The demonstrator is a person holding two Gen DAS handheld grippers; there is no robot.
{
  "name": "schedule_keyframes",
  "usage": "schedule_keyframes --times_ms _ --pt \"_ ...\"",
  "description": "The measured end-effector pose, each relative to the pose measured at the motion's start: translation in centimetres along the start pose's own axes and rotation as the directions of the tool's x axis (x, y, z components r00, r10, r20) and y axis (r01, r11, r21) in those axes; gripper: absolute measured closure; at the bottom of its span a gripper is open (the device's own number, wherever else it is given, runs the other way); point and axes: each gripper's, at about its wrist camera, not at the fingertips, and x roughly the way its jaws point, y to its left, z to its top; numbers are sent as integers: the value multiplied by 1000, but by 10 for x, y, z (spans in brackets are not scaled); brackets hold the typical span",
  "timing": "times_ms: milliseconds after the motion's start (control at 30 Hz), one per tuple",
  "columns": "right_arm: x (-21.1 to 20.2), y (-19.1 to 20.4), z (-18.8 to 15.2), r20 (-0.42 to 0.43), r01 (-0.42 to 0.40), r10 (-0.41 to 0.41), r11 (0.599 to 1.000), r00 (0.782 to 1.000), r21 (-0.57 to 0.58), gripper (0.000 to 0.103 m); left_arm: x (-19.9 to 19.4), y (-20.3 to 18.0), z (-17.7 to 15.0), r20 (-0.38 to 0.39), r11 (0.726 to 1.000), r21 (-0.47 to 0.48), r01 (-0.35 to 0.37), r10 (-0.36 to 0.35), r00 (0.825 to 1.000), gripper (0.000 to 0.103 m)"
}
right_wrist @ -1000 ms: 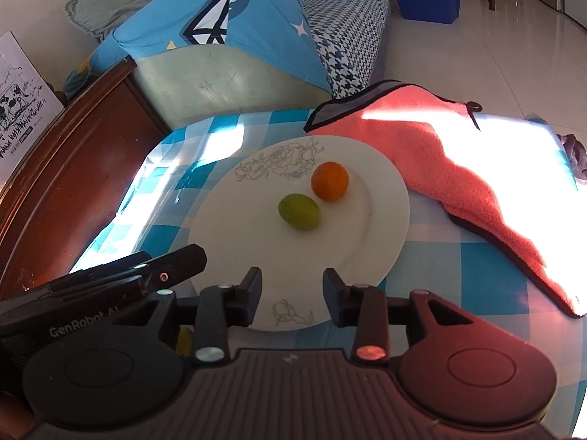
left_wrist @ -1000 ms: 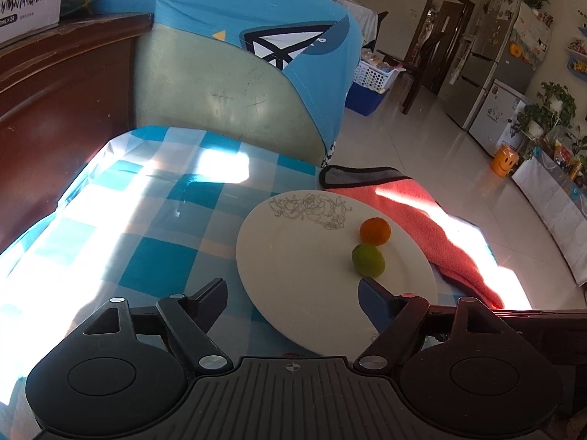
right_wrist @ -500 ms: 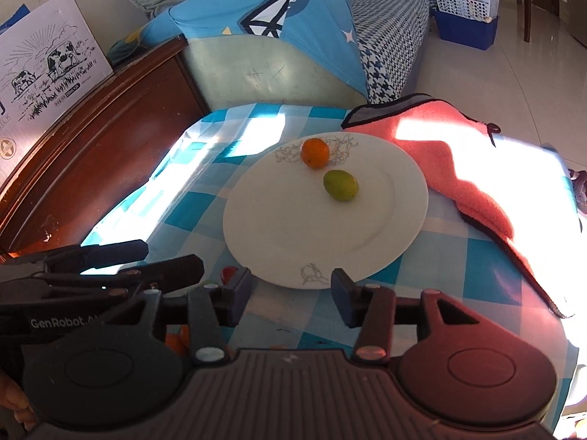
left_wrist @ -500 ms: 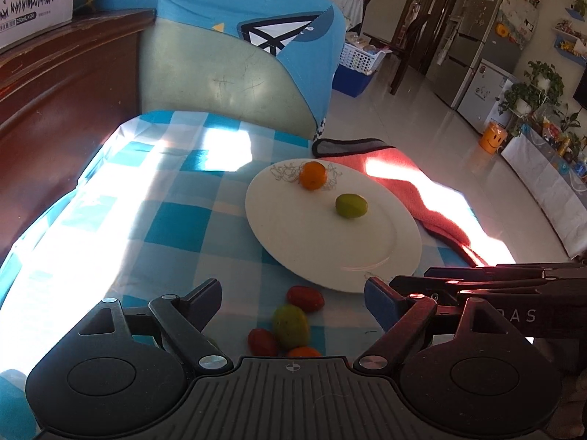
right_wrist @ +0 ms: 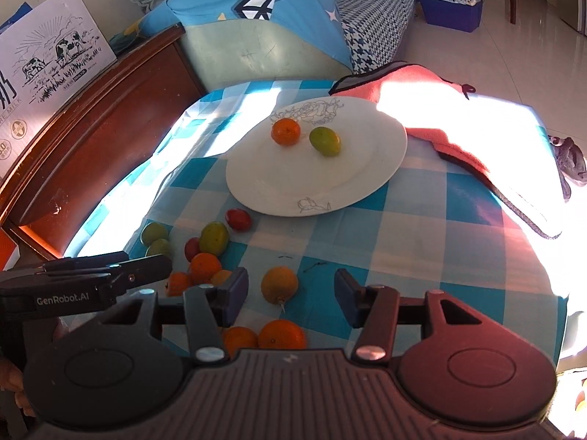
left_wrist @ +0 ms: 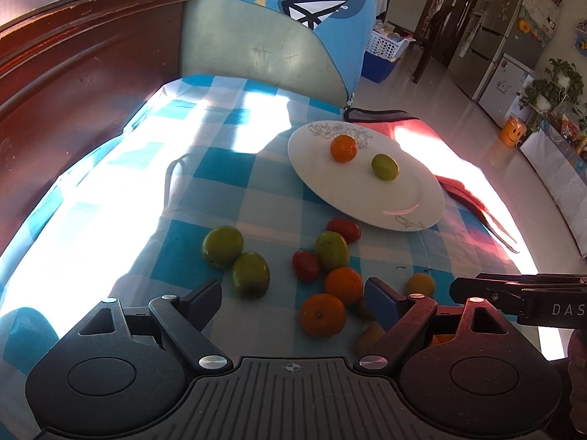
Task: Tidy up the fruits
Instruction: 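Grasp an orange with the left tool while the right tool grasps another orange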
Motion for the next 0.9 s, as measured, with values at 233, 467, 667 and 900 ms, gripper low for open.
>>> schedule_keyframes --times_ms 233,467,667,900 --pt "-3 -7 -16 -32 -1 2 1000 999 29 50 -6 -3 -15 -10 999 30 30 -30 999 17" --pt "0 -10 -22 -64 -33 38 997 997 65 54 -8 -14 -19 23 997 70 19 -21 1000 17" --pt "9 -4 -25 -87 -25 29 999 996 45 59 -1 -14 -18 18 998 51 23 -24 1000 17" --pt "12 -5 -23 -80 -18 25 997 996 79 63 7 -19 -17 20 998 56 10 -11 1000 16"
